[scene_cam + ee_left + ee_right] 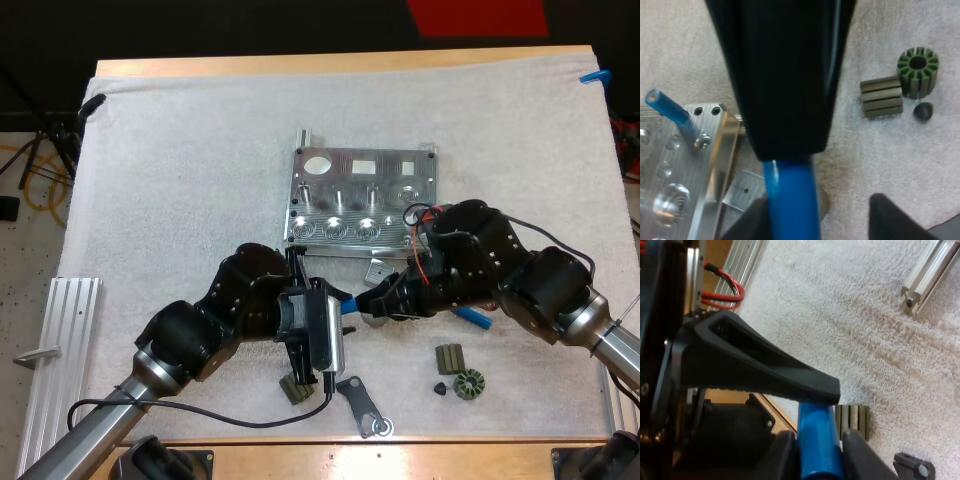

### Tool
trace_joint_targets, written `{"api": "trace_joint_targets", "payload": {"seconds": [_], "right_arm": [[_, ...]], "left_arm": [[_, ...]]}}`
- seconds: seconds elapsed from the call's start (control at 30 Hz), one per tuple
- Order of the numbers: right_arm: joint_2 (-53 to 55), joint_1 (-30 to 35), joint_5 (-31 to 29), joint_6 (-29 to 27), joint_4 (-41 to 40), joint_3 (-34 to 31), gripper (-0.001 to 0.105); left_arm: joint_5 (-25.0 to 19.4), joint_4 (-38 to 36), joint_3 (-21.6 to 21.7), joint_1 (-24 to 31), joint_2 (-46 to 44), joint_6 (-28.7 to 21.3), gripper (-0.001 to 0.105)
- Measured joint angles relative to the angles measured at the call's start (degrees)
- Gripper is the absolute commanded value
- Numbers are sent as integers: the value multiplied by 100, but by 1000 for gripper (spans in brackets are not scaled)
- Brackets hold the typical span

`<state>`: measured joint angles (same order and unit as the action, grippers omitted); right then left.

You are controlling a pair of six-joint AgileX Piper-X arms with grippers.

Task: Load cells from right to left

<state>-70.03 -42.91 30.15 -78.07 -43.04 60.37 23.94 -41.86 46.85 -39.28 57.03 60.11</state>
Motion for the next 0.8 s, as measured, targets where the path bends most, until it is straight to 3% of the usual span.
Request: {"api": "trace_joint_targets", "payload": {"seconds": [0.27, 0.53, 0.8], "right_arm": [[0, 0, 0, -239, 0, 0, 0], [0, 0, -5, -404, 0, 0, 0], [0, 0, -216, -993, -71, 0, 0]], "left_arm": [[31, -67, 0, 0, -397, 475, 50], [74, -609, 0, 0, -871, 765, 50], [74, -1076, 0, 0, -1371, 1417, 50]]}}
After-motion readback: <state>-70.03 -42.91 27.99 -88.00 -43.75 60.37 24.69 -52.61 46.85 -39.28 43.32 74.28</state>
